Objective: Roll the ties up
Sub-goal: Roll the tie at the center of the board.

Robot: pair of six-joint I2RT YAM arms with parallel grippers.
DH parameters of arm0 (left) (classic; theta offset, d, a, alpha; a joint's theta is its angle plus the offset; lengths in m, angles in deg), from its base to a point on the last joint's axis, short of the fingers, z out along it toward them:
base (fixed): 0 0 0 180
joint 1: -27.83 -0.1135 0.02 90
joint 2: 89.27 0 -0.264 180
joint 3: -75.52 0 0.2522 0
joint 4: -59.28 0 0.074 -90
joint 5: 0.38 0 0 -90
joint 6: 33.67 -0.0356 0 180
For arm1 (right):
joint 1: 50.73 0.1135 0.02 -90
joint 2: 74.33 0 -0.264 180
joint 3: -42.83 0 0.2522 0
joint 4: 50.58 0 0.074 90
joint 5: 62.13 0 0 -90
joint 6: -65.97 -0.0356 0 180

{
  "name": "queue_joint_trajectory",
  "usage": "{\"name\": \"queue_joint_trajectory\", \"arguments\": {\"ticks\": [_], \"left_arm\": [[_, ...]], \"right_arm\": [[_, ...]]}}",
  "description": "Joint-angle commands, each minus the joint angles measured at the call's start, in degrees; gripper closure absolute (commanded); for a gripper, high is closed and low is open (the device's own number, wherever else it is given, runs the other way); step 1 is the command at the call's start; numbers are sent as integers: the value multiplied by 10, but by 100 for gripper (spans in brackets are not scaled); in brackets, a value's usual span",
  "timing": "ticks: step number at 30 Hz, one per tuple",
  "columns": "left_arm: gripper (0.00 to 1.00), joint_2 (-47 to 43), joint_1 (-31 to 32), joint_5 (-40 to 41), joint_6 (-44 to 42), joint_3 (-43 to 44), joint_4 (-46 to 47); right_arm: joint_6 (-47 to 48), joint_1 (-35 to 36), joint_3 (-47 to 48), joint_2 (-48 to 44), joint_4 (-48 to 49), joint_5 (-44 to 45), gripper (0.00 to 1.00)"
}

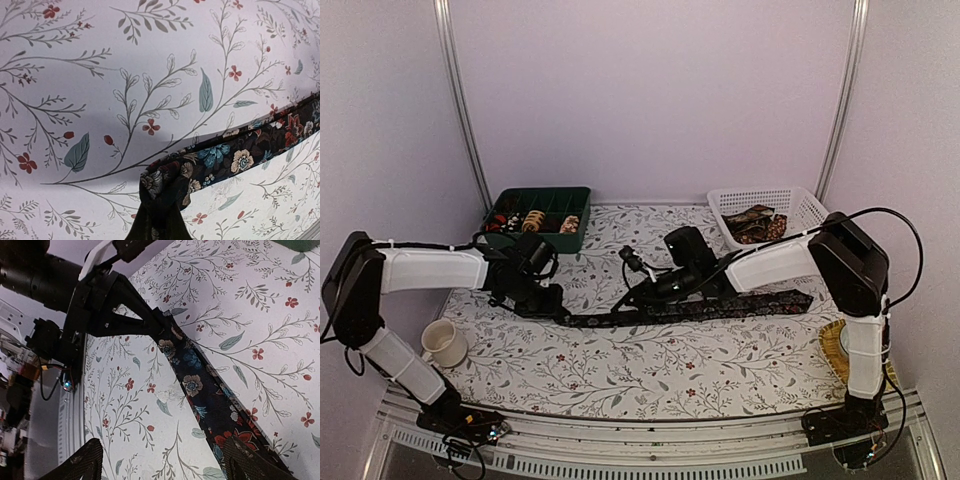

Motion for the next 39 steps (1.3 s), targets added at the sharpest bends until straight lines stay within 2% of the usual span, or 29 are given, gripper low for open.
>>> {"name": "queue_joint_trajectory", "arguments": {"ticks": [1, 11, 20, 28, 33, 39], "left_arm": [[100, 22, 11, 57, -18, 29, -53], [100, 75, 40, 143, 6, 94, -118], [100, 168, 107, 260, 50, 189, -219], [100, 222, 154, 361, 92, 265, -319], [100, 273, 171, 396, 107, 298, -370], [100, 319, 184, 411, 110, 321, -388]], "right_arm": [[-158, -36, -33, -64, 82, -82, 19], [-202, -60, -68, -39, 56, -23, 25], [-272, -60, -81, -23, 126, -41, 26], [-282, -61, -74, -13, 125, -43, 26], [-284, -61, -67, -4, 116, -43, 26], [-292, -64, -74, -3, 123, -44, 27]]}}
